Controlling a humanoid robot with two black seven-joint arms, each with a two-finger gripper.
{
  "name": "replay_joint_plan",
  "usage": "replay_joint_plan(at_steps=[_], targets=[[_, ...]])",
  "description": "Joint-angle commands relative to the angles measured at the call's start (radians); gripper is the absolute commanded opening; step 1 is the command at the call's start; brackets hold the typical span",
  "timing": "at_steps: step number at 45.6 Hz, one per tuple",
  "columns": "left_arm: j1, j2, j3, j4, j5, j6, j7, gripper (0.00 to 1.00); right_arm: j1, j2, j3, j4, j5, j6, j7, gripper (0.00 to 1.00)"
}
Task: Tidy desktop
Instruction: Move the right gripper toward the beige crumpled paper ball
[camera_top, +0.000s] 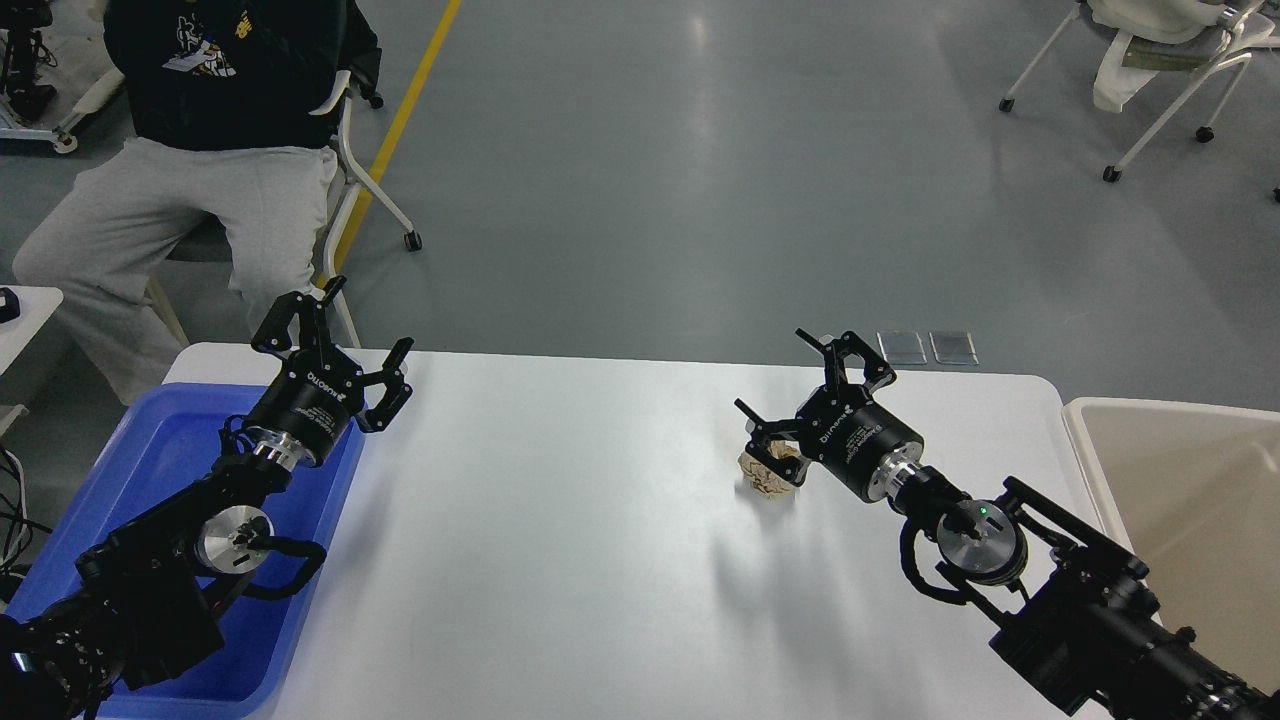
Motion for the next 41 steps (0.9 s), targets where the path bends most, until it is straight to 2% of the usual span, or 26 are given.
replay_joint_plan(at_steps=[1,19,34,41], targets=[[0.0,0.0,0.0,0.0,0.0,0.0,0.0,1.0,0.001,-0.001,0.001,0.002,-0.033,0.0,0.0,1.0],[0.0,0.0,0.0,0.0,0.0,0.0,0.0,1.0,0.012,-0.009,-0.029,0.013,-0.098,0.0,-0.006,1.0],[0.0,0.0,0.0,0.0,0.0,0.0,0.0,1.0,0.125,-0.113,-0.121,0.074,-0.21,-0.012,-0.009,1.0],[0.0,0.0,0.0,0.0,0.0,0.0,0.0,1.0,0.174,-0.179,-0.174,0.155,-0.24,-0.06,-0.011,1.0]])
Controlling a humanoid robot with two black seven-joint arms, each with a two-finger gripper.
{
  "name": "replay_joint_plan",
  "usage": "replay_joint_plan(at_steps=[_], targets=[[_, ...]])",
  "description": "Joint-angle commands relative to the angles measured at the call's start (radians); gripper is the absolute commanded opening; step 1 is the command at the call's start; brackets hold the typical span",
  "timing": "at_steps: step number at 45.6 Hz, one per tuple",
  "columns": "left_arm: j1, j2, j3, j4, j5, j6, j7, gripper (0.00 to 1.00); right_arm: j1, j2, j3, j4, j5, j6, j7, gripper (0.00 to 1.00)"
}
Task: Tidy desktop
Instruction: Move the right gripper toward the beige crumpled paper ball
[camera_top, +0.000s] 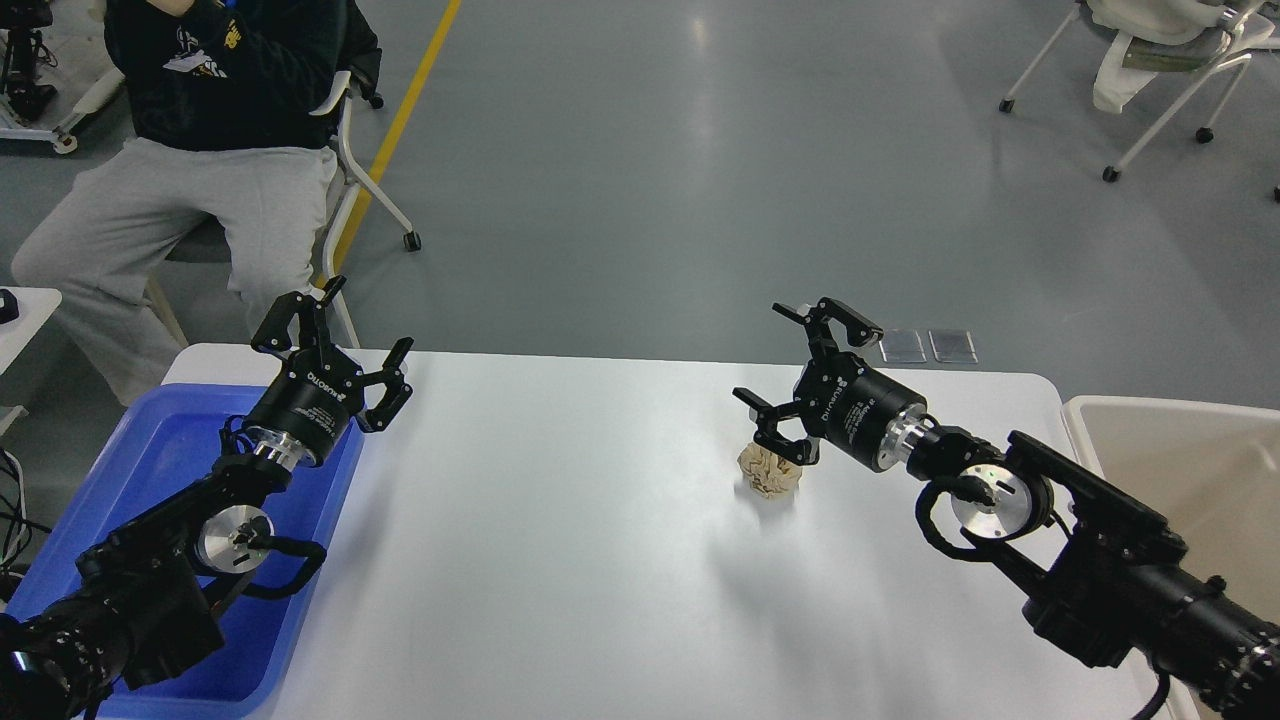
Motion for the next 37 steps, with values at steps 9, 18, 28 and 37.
replay_joint_plan(at_steps=[9,18,28,37], targets=[[0.0,0.0,0.0,0.0,0.0,0.0,0.0,1.0,0.155,-0.179,-0.198,0.187,-0.098,-0.094,-0.004,1.0],[0.0,0.0,0.0,0.0,0.0,0.0,0.0,1.0,0.261,-0.193,-0.377,0.182,-0.178,-0.105,-0.005,1.0],[0.0,0.0,0.0,0.0,0.0,0.0,0.001,1.0,0.393,-0.119,-0.623,0.058,-0.261,-0.194,-0.004,1.0],[-0.002,0.0,0.0,0.0,0.0,0.0,0.002,1.0,0.433,-0.027,-0.776,-0.082,-0.362,-0.243,-0.004,1.0]])
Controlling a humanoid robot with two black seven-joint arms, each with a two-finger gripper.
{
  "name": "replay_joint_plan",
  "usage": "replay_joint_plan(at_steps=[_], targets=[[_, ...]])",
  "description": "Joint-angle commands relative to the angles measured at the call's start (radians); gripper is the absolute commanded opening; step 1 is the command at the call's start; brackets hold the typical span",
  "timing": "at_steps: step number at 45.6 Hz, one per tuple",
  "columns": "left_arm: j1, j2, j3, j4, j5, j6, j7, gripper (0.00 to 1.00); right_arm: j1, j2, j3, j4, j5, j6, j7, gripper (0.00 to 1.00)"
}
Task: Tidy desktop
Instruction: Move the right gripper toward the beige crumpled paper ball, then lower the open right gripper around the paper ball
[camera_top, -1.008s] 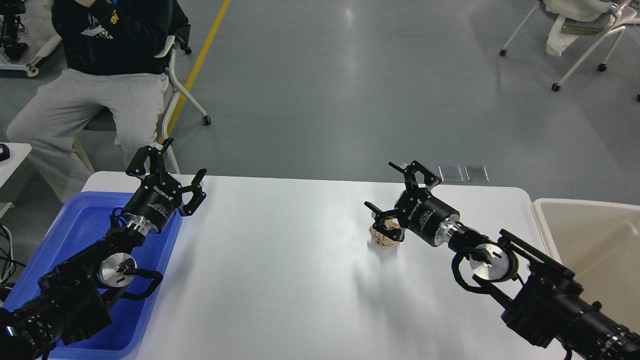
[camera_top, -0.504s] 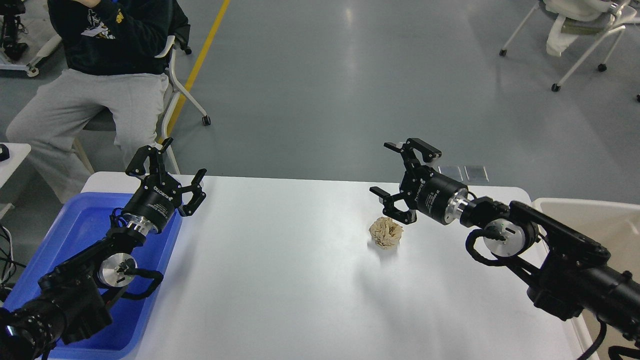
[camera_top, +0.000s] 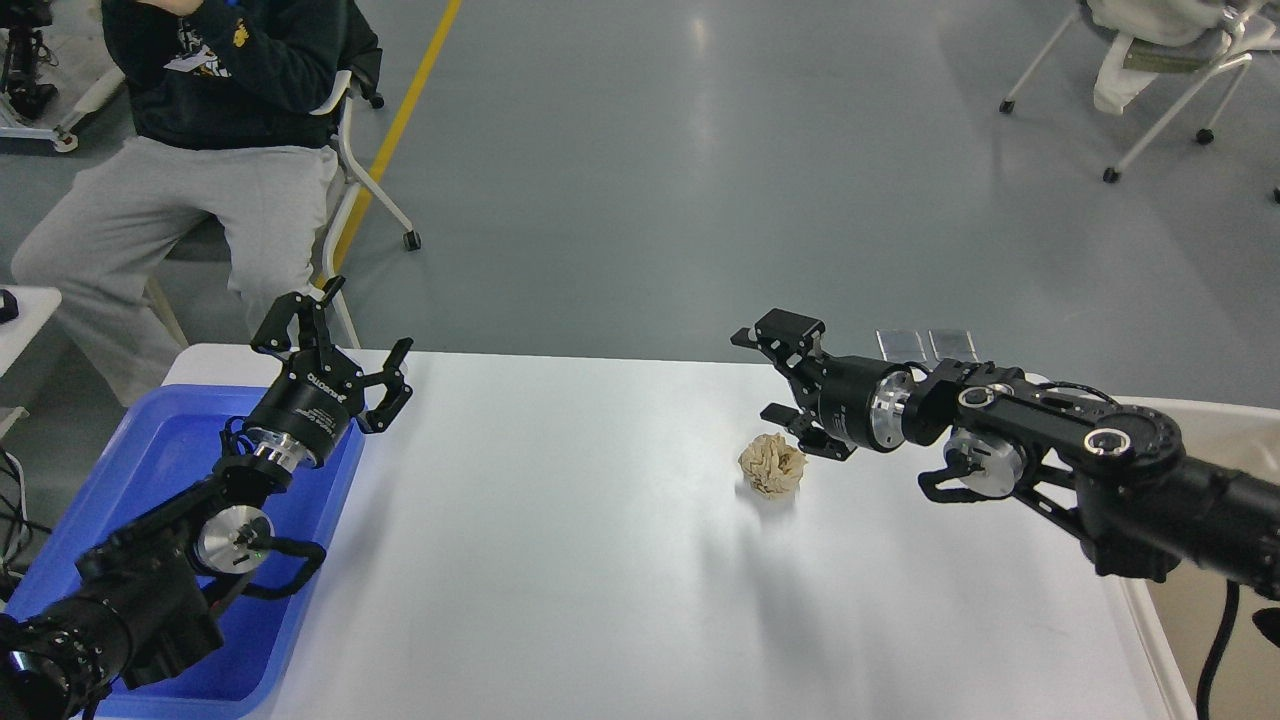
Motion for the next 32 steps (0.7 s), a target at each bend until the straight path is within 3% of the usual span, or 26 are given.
replay_joint_plan(at_steps=[1,18,32], targets=[[-0.002,0.0,0.0,0.0,0.0,0.0,0.0,1.0,0.079,0.091,-0.213,-0.148,-0.124,-0.073,0.002,1.0],[-0.002,0.0,0.0,0.0,0.0,0.0,0.0,1.0,0.063,0.229,-0.314,-0.318,-0.316,-0.229,0.014,1.0],[-0.002,0.0,0.0,0.0,0.0,0.0,0.0,1.0,0.023,0.358,-0.466,-0.484,-0.325,-0.28,0.034,1.0]])
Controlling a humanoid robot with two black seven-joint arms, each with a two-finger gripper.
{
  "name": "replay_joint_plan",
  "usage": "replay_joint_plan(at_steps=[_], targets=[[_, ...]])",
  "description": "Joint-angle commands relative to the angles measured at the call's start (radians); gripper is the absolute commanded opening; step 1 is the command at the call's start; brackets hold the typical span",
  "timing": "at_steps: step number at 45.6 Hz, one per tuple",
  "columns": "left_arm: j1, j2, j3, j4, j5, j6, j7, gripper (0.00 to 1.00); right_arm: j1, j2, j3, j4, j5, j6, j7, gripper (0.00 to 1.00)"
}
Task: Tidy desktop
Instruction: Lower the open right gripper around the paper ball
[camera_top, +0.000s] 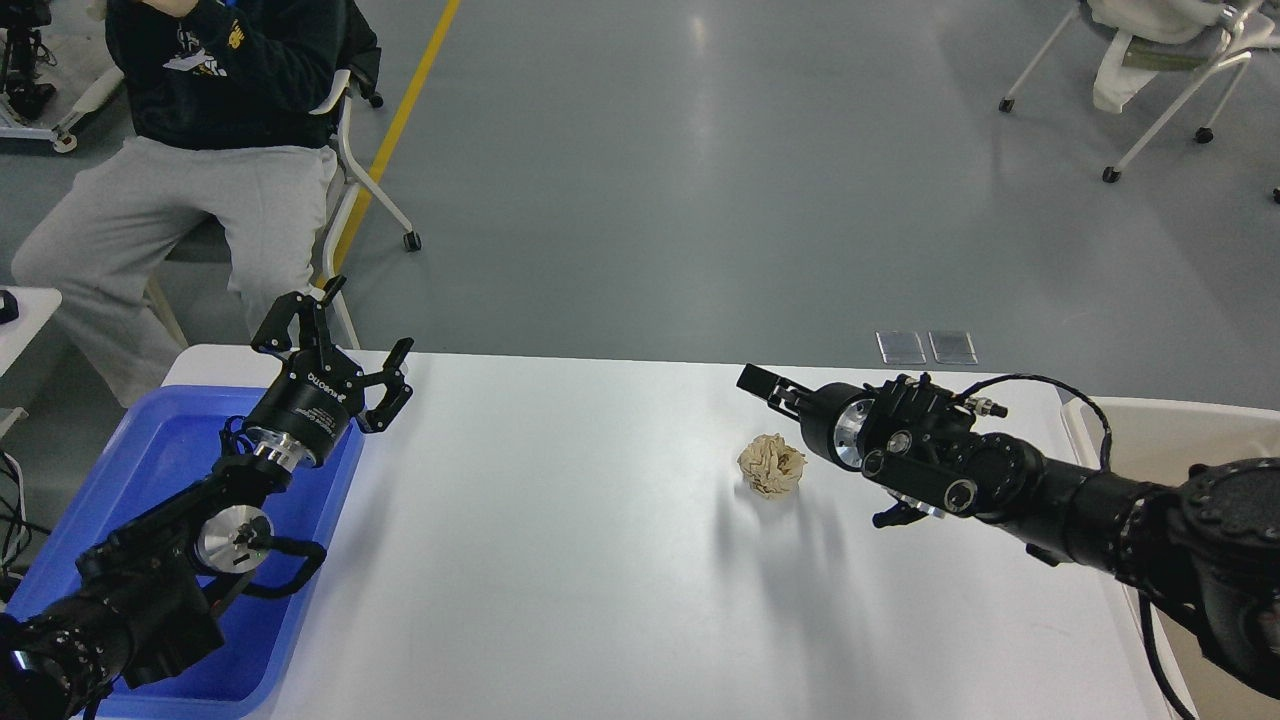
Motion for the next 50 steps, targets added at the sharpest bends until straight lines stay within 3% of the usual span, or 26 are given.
replay_joint_plan(at_steps=[1,14,50], targets=[[0.0,0.0,0.0,0.0,0.0,0.0,0.0,1.0,-0.021,0.092,-0.135,-0.131,-0.038,-0.056,0.017,1.0],[0.0,0.0,0.0,0.0,0.0,0.0,0.0,1.0,-0.084,0.102,-0.198,-0.234,-0.072,-0.078,0.034,1.0],[0.0,0.0,0.0,0.0,0.0,0.0,0.0,1.0,-0.113,0.102,-0.099,-0.21,-0.084,-0.11,0.051,1.0]])
